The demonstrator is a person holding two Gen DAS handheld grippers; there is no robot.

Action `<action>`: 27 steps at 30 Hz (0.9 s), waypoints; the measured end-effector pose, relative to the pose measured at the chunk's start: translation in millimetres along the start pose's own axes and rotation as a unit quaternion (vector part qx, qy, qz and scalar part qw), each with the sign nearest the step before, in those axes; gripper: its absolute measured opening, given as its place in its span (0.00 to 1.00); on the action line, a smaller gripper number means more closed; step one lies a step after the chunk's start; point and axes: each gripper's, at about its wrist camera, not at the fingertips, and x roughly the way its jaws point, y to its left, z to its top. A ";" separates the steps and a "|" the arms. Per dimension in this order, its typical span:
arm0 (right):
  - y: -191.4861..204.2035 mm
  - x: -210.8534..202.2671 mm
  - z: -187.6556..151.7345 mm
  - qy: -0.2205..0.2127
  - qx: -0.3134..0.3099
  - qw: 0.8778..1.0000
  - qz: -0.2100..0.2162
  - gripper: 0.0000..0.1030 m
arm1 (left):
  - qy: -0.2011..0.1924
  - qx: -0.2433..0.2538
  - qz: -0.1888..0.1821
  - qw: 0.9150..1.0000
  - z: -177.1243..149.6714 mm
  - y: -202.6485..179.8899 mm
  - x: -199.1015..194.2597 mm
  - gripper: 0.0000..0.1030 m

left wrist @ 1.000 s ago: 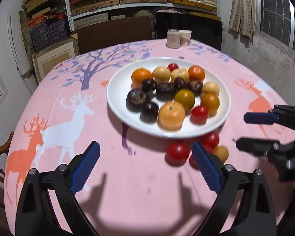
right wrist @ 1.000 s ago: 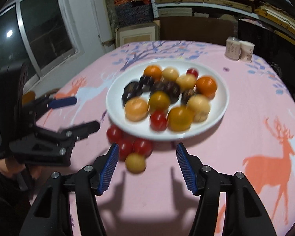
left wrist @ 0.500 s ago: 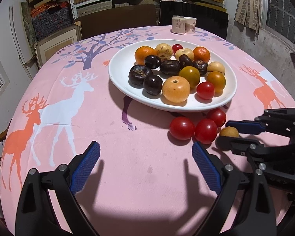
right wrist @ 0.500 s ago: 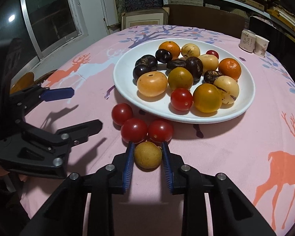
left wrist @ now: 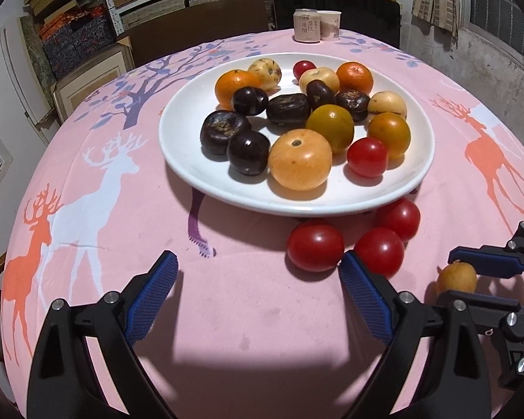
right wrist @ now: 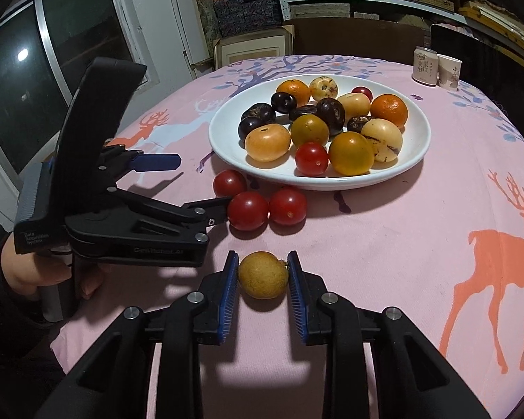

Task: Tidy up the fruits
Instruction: 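Grasp a small yellow-brown fruit with the right tool while the left tool grasps a cherry tomato, then carry both fruits onto the white plate and open both tools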

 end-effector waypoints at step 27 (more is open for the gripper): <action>-3.7 -7.4 -5.5 -0.011 0.020 1.000 -0.003 0.28 | -0.018 0.005 -0.051 0.999 -6.7 -8.7 -12.3 0.30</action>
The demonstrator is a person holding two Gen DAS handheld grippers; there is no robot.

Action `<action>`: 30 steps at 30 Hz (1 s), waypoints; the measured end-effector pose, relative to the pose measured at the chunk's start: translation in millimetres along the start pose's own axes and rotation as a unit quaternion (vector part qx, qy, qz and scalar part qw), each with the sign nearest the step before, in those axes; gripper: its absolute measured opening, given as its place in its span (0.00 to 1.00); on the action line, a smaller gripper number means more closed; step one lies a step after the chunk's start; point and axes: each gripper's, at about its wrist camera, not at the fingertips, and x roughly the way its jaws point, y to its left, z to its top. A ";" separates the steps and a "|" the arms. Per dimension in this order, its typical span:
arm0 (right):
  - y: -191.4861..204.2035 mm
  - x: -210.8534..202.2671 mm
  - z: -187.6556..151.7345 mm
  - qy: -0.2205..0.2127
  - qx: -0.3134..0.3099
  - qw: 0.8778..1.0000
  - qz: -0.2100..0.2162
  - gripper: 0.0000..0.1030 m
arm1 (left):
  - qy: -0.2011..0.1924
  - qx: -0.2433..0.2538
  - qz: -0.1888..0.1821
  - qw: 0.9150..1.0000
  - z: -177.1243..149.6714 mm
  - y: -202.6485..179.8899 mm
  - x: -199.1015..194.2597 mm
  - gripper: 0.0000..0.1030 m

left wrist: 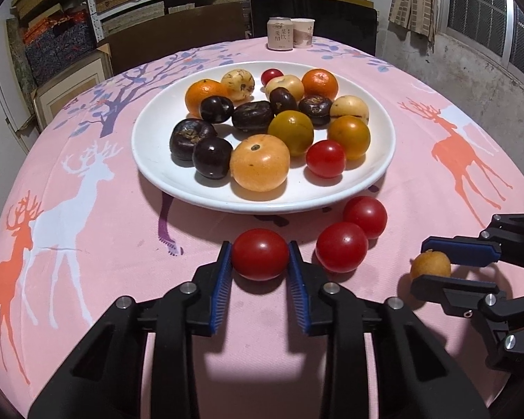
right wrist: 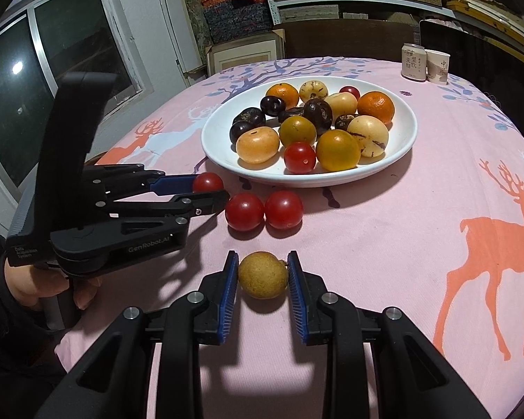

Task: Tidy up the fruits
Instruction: 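Carry both fruits onto the white plate and open both tools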

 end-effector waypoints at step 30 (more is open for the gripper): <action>-2.6 -27.1 -3.4 -0.027 0.009 1.000 -0.004 0.28 | -0.042 -0.031 -0.007 0.999 -14.8 7.4 -49.7 0.30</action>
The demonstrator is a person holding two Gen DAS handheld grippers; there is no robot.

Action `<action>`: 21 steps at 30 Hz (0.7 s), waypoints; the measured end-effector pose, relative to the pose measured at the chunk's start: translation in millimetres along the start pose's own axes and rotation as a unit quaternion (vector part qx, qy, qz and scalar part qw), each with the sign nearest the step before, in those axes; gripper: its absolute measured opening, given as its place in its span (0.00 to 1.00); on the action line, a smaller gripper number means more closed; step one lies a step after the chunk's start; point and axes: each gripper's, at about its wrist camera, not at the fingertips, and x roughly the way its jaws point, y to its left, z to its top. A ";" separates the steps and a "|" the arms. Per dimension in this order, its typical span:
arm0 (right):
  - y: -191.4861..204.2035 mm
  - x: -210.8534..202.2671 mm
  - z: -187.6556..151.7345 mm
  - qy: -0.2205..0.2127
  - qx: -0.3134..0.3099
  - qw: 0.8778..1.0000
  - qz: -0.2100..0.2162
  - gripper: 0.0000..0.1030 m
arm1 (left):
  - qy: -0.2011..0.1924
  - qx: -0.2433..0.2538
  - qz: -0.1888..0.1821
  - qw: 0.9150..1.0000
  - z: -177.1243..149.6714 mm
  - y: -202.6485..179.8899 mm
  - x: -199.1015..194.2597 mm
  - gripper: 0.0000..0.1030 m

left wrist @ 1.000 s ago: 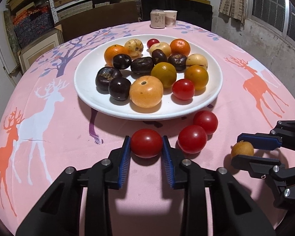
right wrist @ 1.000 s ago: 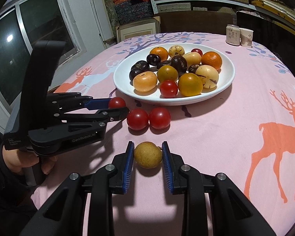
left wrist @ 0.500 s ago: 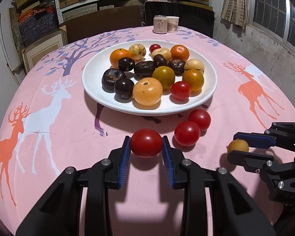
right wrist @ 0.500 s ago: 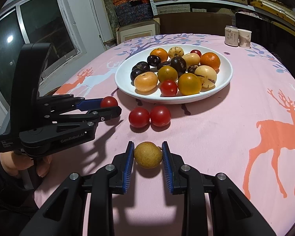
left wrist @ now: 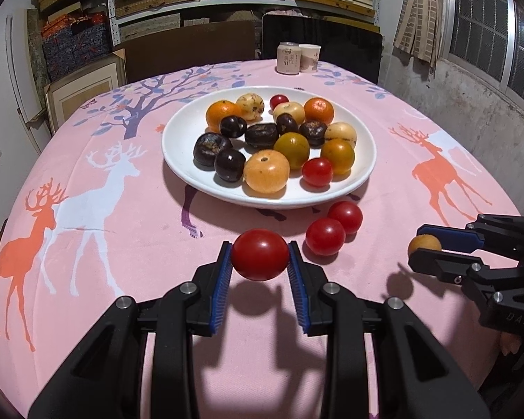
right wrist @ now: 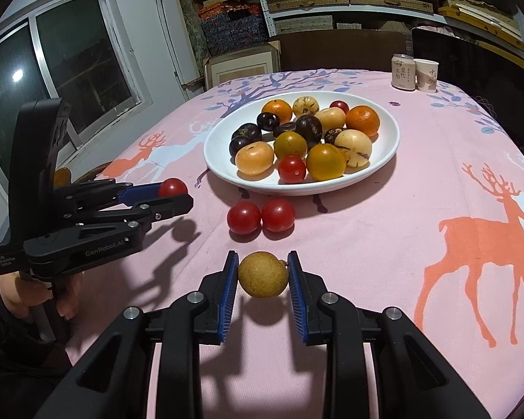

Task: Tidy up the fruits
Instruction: 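Carry both fruits onto the white plate and open both tools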

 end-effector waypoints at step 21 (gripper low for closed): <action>-52.2 17.9 151.3 -0.030 0.019 0.999 0.007 0.28 | 0.015 -0.003 0.017 1.000 108.5 6.9 86.7 0.30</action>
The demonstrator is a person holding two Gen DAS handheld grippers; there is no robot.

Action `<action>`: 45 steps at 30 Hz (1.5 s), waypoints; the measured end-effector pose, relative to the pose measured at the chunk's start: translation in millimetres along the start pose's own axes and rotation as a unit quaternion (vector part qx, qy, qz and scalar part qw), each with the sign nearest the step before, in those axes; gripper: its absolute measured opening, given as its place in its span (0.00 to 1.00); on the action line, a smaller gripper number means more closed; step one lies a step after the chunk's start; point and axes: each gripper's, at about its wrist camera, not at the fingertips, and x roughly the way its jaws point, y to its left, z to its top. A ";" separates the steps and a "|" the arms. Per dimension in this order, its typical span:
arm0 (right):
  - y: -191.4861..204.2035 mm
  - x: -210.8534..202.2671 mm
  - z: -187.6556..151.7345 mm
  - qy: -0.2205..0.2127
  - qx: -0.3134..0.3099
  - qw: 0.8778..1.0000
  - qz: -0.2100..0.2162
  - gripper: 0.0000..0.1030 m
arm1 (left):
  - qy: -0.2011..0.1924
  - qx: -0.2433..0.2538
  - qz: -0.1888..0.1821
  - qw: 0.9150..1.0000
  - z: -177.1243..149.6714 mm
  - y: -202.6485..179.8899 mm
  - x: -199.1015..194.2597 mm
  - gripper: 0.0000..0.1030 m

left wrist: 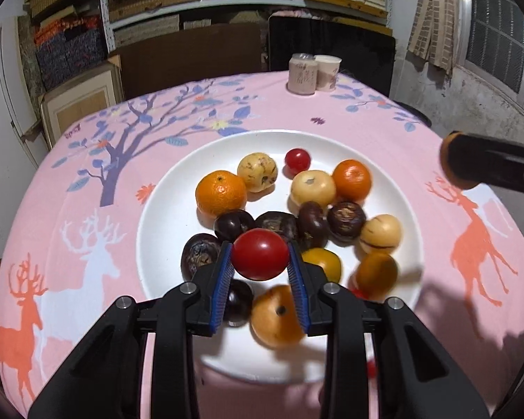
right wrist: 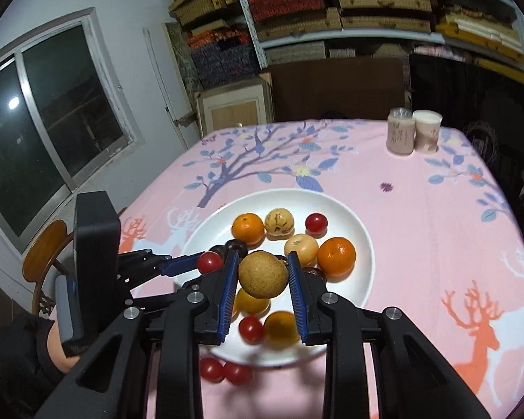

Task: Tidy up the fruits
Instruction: 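Carry both fruits onto the white plate and open both tools, then grasp a cherry tomato with the left tool while the right tool grasps another cherry tomato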

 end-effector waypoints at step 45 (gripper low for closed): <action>-10.0 -32.6 -130.1 -0.011 0.092 0.996 -0.003 0.46 | 0.024 0.092 -0.045 0.994 -100.6 -55.3 -36.0 0.29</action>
